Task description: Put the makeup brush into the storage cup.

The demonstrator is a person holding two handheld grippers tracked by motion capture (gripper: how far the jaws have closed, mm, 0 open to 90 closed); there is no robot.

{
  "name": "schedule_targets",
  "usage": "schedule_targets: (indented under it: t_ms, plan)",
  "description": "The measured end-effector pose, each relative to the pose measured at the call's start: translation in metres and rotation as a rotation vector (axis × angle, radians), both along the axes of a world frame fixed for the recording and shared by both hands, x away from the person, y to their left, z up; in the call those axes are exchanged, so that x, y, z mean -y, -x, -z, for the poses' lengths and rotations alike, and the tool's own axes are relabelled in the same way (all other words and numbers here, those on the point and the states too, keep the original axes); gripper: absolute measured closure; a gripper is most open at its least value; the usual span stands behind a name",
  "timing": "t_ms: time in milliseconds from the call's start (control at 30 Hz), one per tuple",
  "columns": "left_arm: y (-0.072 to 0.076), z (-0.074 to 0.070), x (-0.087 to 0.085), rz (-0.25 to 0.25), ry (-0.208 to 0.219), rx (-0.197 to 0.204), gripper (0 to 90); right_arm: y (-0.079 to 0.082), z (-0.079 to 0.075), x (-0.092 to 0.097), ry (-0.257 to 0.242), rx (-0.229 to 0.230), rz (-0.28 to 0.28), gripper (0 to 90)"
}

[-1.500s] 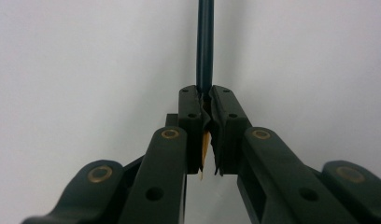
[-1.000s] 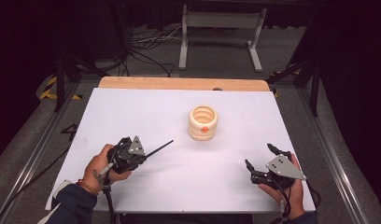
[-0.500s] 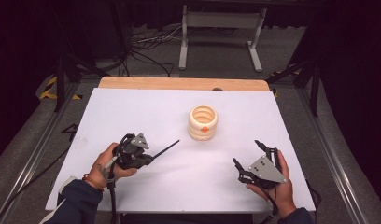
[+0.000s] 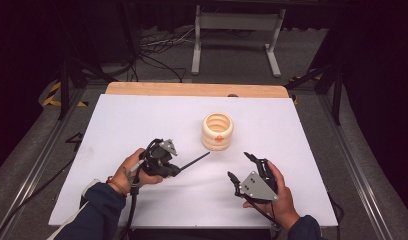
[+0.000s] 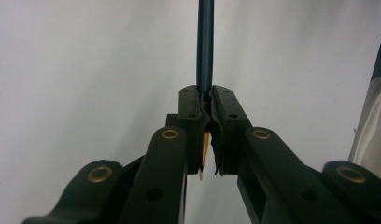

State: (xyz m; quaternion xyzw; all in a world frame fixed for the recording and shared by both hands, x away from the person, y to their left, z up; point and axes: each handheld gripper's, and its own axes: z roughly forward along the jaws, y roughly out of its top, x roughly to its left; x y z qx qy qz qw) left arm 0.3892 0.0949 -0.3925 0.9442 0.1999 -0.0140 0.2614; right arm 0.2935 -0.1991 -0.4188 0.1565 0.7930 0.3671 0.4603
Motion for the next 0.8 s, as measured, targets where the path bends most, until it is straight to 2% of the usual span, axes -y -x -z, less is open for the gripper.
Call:
schedule_targets:
  t_ms: [67, 167, 233, 300, 400, 500, 533, 567, 667, 767, 800]
  plan:
    - [-0.003, 0.000, 0.007, 0.002, -0.012, -0.001, 83.2, -0.001, 0.002, -0.006, 0.027, 0.001, -0.016, 26.2]
    - [-0.006, 0.000, 0.016, 0.022, -0.027, 0.001, 83.2, -0.002, 0.003, -0.012, 0.043, -0.011, -0.040, 26.6]
    - [-0.006, 0.000, 0.022, 0.030, -0.026, 0.000, 83.2, -0.002, 0.002, -0.015, 0.054, 0.002, -0.041, 26.6]
    - [-0.006, 0.000, 0.026, 0.040, -0.022, -0.002, 83.2, -0.001, 0.001, -0.020, 0.080, 0.033, -0.040, 27.5]
    - [-0.006, -0.001, 0.030, 0.047, -0.027, -0.009, 83.2, 0.000, 0.001, -0.024, 0.103, 0.045, -0.052, 31.0]
    - [-0.007, 0.000, 0.041, 0.068, -0.038, -0.021, 83.2, 0.002, 0.007, -0.032, 0.179, 0.077, -0.064, 36.4]
    - [-0.007, 0.000, 0.041, 0.068, -0.038, -0.021, 83.2, 0.002, 0.007, -0.032, 0.179, 0.077, -0.064, 36.4]
    - [-0.008, -0.001, 0.044, 0.076, -0.040, -0.025, 83.2, 0.003, 0.008, -0.035, 0.202, 0.088, -0.065, 36.9]
    - [-0.007, -0.002, 0.050, 0.090, -0.041, -0.026, 83.2, 0.006, 0.013, -0.041, 0.282, 0.143, -0.067, 40.9]
    - [-0.006, -0.002, 0.056, 0.088, -0.040, -0.028, 83.2, 0.005, 0.023, -0.048, 0.347, 0.136, -0.096, 47.0]
    - [-0.006, -0.002, 0.058, 0.089, -0.044, -0.032, 83.2, 0.005, 0.023, -0.048, 0.347, 0.136, -0.096, 47.0]
